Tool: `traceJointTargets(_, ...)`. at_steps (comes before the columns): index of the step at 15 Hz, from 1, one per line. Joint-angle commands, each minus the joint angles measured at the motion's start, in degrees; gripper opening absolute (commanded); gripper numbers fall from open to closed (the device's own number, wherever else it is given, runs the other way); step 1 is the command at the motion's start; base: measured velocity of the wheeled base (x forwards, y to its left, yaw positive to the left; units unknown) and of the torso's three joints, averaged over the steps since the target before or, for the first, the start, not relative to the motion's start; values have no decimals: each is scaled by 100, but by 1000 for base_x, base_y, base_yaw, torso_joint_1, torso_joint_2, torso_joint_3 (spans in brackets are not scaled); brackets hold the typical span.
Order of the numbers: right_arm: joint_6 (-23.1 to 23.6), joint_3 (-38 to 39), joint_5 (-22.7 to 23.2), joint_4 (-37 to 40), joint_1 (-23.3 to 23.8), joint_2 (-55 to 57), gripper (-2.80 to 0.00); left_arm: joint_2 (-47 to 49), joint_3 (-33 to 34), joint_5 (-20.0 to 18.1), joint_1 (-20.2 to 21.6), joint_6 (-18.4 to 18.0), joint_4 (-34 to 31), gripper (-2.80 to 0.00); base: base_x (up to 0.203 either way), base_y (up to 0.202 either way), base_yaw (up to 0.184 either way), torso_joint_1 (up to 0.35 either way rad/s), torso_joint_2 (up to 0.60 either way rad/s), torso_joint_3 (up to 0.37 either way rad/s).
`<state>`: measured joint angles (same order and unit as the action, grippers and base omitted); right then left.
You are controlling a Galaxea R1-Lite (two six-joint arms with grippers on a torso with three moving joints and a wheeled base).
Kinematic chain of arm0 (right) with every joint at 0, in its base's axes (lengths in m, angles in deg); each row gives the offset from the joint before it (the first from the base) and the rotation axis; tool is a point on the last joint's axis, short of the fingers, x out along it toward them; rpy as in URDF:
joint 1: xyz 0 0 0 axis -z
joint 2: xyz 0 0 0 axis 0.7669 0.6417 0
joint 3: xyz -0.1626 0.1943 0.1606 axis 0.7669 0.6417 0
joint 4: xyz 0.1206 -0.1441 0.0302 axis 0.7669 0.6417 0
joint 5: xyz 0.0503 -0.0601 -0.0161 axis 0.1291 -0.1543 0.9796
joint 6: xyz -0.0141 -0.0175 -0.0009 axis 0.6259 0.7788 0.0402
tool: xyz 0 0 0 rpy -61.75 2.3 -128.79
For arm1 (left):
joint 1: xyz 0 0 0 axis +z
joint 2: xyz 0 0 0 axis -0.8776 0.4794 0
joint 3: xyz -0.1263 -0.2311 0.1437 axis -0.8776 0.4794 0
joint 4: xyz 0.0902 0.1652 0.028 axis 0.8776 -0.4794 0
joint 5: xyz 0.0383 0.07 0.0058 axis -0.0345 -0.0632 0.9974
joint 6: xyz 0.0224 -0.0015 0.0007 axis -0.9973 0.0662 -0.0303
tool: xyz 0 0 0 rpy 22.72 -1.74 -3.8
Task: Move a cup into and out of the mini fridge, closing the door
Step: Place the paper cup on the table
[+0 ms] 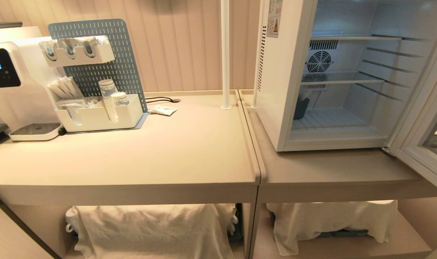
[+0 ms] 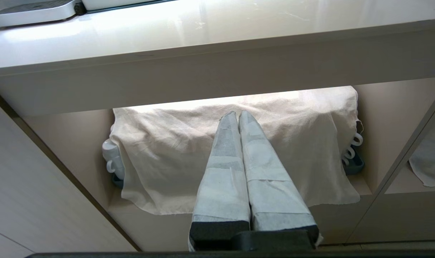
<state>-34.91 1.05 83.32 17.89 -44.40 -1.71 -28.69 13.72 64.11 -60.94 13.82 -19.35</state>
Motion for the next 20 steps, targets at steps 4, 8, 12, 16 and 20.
traceJointTargets(4,-121,1409,253,-1613,74,-1466,-280,7,0,2,2,-4,-2,-280,0,0,0,0,0,0)
traceJointTargets(8,-178,1678,384,-2297,-325,-1629,-280,7,0,2,2,-4,0,-280,0,0,0,0,0,0)
traceJointTargets(12,-297,1706,-540,-1926,-543,-2308,-280,7,0,5,2,22,6,-280,0,0,0,0,0,0)
traceJointTargets(16,-970,1715,-396,-1748,-573,-3102,-280,7,0,11,2,40,7,-280,0,0,0,0,0,0)
traceJointTargets(20,-1071,1709,-387,-1552,-577,-3075,-280,7,0,7,2,80,7,-280,0,0,0,0,0,0)
